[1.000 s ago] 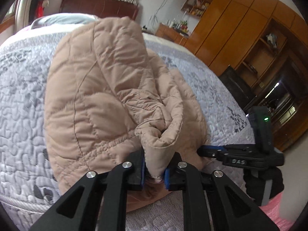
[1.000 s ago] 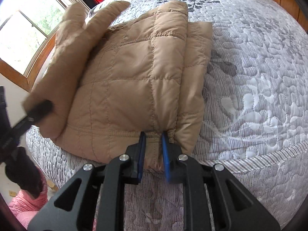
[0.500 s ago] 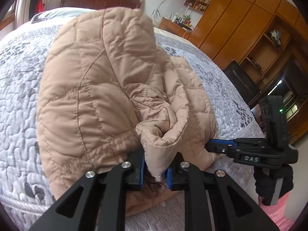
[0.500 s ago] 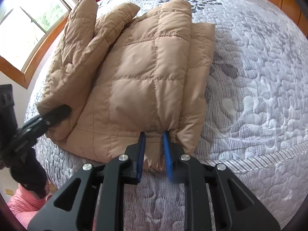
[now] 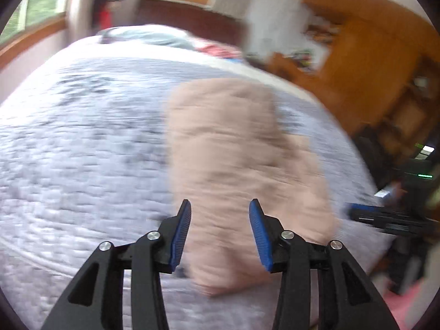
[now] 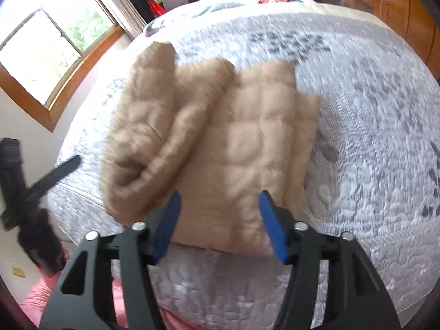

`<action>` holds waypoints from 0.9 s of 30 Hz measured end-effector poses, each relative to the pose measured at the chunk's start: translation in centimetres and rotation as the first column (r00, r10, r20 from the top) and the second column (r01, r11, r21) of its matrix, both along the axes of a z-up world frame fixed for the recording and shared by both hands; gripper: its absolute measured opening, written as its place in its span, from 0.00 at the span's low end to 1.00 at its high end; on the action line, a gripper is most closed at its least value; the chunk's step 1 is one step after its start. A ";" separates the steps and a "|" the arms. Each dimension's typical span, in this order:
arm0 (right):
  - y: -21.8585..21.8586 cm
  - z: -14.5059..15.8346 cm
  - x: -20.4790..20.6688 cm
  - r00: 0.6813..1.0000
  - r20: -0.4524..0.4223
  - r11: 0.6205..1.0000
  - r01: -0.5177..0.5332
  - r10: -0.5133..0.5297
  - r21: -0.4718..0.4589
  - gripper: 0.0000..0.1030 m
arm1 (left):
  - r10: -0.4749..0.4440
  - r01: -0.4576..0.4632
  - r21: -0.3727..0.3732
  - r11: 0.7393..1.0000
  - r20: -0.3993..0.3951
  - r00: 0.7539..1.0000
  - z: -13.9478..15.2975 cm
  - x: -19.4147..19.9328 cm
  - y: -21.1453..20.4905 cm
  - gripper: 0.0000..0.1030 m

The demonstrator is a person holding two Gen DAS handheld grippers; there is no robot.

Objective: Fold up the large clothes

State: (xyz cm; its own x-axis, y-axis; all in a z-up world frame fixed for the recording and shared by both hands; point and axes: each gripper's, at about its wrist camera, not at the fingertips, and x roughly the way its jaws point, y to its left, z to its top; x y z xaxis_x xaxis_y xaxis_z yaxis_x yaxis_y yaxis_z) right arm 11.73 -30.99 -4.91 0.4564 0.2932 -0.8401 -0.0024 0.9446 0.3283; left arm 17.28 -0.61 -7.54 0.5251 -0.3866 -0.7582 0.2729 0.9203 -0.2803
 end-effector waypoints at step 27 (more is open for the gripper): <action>9.8 -1.0 8.7 0.966 -0.132 0.965 -0.236 0.221 -0.111 0.22 | 0.096 -0.090 0.080 0.993 -0.073 0.993 -3.0 2.8 2.1 0.43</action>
State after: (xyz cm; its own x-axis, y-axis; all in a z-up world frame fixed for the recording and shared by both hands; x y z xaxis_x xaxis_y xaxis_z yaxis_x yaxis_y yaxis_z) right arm 20.38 -21.22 -5.92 0.2853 0.2673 -0.9204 -0.1915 0.9569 0.2185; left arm 20.07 1.52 -10.59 0.4951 -0.2778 -0.8233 0.1653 0.9603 -0.2246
